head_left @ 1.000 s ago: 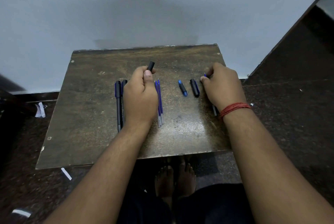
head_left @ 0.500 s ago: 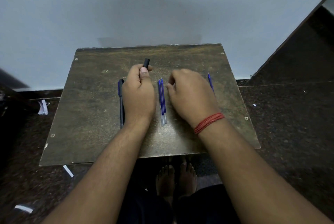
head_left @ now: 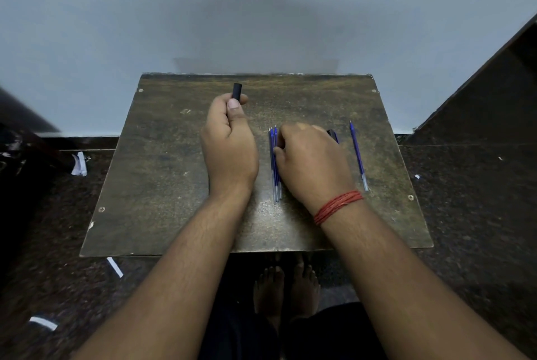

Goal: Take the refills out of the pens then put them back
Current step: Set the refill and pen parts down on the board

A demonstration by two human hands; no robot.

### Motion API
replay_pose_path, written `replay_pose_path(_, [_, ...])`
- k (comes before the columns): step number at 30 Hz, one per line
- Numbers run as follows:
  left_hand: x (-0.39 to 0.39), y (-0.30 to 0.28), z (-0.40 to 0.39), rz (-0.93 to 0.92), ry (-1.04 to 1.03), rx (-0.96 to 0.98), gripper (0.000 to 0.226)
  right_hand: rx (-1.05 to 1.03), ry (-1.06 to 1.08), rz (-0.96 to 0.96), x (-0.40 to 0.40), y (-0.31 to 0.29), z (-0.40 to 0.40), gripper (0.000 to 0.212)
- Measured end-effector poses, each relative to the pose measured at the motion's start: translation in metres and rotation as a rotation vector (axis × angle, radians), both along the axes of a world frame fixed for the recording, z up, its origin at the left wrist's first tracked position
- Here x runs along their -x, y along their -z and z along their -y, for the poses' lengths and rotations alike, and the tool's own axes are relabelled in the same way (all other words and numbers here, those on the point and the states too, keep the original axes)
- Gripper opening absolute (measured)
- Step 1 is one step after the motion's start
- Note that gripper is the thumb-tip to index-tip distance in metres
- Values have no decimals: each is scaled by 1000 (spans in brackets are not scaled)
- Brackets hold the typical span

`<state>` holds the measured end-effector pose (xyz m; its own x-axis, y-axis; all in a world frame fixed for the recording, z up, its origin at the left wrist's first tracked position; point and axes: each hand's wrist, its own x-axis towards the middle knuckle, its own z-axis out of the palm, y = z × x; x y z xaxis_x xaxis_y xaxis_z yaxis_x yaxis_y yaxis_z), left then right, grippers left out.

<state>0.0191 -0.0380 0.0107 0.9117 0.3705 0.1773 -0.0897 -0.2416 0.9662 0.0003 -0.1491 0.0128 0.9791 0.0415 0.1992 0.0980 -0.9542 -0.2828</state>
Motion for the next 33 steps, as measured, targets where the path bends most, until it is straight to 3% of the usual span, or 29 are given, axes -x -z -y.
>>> replay_pose_path(5, [-3,2,-1,19,-10,14,27,-1,5,-4,0,-2,-6,2])
replay_pose_path(16, [-3,4,-1,34,9,14,27,-15,40,-18,6,-5,-15,28])
replay_pose_path(23, [-3,6,0,35,22,20,26,-51,113,-52,2,-6,-21,25])
replay_pose_path(29, [0,3,5,60,49,-6,25,-512,220,-237,-12,-40,1,37])
replay_pose_path(33, [7,1,10,72,91,-52,24,-967,217,-340,-16,-40,18,13])
